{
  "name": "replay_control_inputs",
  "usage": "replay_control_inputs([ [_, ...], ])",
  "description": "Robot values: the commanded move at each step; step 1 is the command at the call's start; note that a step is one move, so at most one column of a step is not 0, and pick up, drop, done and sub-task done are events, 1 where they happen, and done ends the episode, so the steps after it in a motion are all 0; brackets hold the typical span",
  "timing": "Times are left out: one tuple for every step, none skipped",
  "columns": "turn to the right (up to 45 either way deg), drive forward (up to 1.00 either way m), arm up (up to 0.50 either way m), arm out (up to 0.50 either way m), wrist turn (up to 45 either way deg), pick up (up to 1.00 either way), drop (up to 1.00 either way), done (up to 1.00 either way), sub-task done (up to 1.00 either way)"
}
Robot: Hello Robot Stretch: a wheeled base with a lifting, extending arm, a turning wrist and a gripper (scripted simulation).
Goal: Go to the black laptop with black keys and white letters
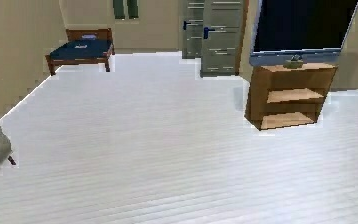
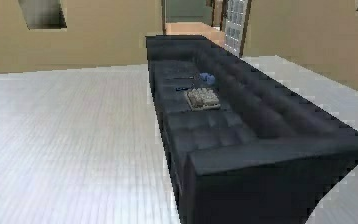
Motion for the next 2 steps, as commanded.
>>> replay_control_inputs([
  [0.0,1.0,0.0,0.0,0.0,0.0,0.0,0.0,0.0],
  [0.0,1.0,0.0,0.0,0.0,0.0,0.0,0.0,0.0],
])
